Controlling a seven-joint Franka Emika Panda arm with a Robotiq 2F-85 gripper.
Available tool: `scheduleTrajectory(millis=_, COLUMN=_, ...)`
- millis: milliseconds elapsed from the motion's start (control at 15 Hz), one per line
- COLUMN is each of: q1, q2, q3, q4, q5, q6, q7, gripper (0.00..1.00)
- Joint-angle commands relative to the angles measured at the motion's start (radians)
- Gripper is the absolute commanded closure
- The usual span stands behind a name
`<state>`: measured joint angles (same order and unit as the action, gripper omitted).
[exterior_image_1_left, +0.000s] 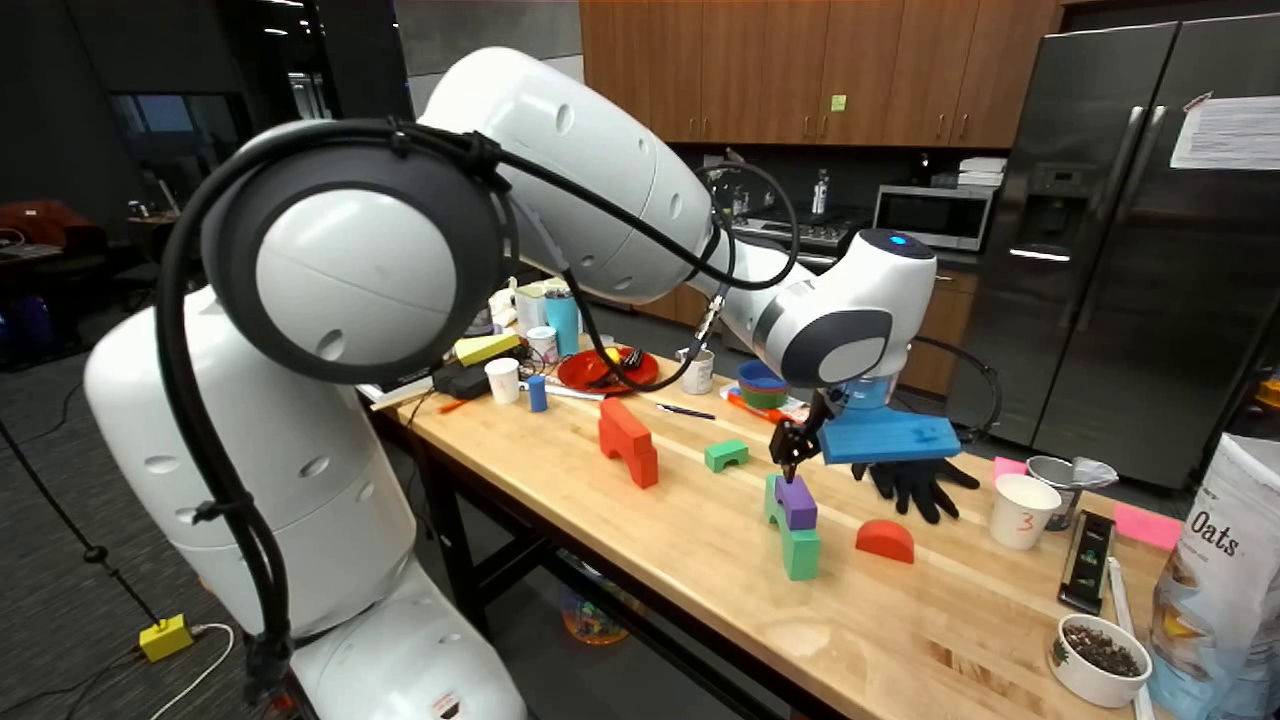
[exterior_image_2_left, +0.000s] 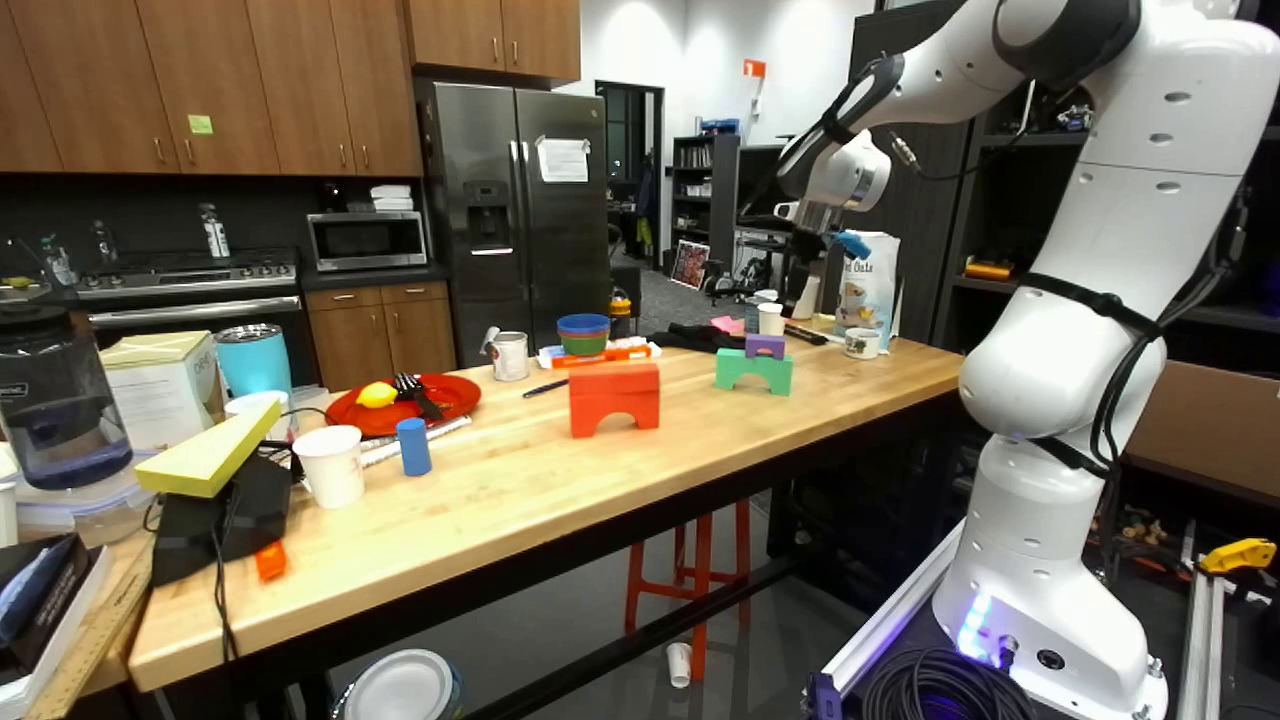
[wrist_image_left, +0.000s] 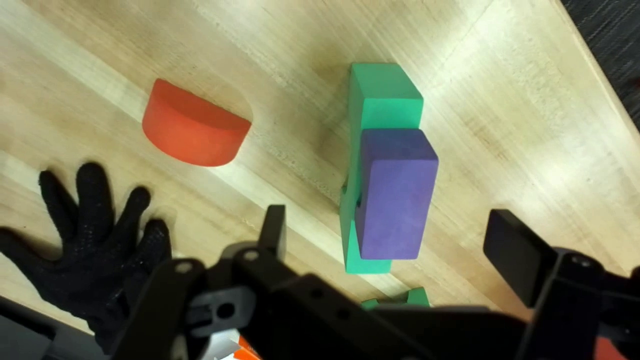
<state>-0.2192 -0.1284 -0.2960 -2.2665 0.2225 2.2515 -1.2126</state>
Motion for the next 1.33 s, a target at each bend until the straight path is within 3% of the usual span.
scheduleTrajectory(millis=0, q1=-0.003, q2=-0.051, q3=-0.008, q4=-0.054, q5=0.003, q6=0.042, q7=-0.021, gripper=0.00)
scheduleTrajectory(millis=467, q1=0.004, q2=-0.140, q3=-0.002, q4=-0.093, q5=-0.088, q6=0.051, q7=-0.064, gripper=0.00)
scheduleTrajectory(millis=1067, q1=0.059, q2=-0.243, q3=-0.013, q4=-0.099, q5=-0.085, q6=-0.083, q7=-0.245, gripper=0.00)
scheduleTrajectory(millis=1267, q1=0.060, q2=-0.256, q3=-0.007, q4=-0.116, q5=-0.133, q6=-0.084, q7=-0.308, gripper=0.00)
